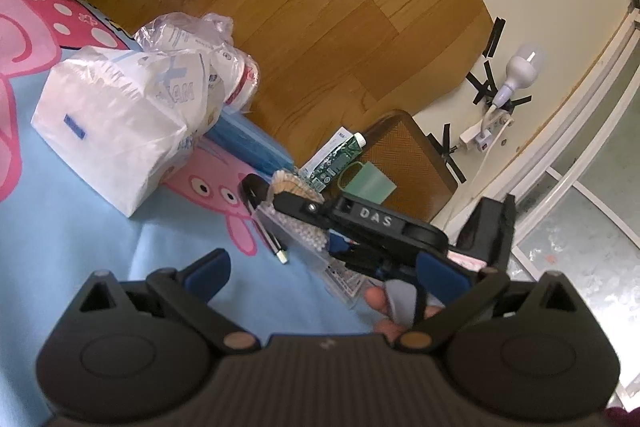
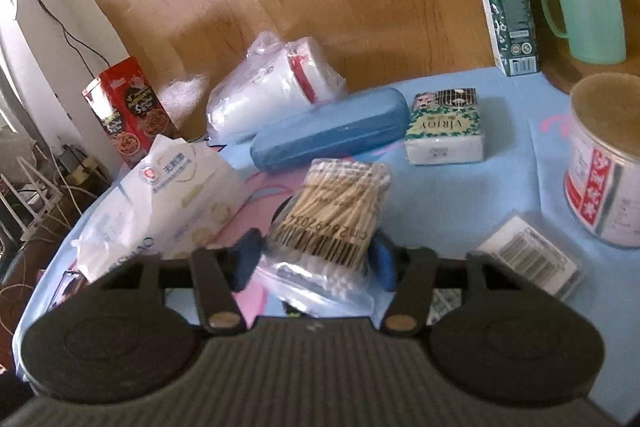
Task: Organize soft objects
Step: 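Close the right gripper on the cotton swab bag and lift it, then hold the swab bag in the right gripper while the left gripper grasps it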
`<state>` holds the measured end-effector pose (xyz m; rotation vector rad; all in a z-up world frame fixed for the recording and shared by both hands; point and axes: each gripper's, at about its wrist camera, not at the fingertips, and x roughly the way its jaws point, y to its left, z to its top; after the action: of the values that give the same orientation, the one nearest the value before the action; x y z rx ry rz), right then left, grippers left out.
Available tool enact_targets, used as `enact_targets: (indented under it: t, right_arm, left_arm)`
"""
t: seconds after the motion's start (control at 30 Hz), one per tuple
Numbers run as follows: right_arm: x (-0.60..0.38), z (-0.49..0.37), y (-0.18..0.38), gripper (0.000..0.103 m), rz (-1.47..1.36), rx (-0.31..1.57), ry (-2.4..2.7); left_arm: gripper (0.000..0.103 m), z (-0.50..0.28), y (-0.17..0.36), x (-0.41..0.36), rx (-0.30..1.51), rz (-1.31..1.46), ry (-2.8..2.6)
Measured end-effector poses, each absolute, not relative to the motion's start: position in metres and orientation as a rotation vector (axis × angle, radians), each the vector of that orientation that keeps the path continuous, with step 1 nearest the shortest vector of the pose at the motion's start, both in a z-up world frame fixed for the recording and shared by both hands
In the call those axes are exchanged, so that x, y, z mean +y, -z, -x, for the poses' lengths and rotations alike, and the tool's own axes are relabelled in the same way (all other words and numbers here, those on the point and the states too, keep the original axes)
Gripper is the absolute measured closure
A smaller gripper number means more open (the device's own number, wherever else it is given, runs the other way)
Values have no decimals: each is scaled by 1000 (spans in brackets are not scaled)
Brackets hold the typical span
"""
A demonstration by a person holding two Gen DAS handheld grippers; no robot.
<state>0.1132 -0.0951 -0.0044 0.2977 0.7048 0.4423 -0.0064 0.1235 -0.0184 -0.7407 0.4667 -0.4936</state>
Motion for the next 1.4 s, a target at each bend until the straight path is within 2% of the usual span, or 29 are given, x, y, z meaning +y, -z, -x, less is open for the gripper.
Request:
enact_targets:
  t: [0.1,0.33,0.63,1.23,1.4]
  right_arm:
    - [-102,-103,-1,52,-274,683,-440]
    - [-140,-56,-25,52,-249,534,-503]
    - [-150,-5,-3,52,-224,642,-588]
    - [-156,8,1,52,-246,680,-568]
    - [-157,16,1,52,-225,694,-584]
  left_arm:
    - [1,7,19,125,464,748,485]
    - [0,5,24,131,475,789,472]
    - [0,4,24,129,486,775,463]
    - [0,1,21,121,513,722,474]
    - [0,0,19,112,569,685,505]
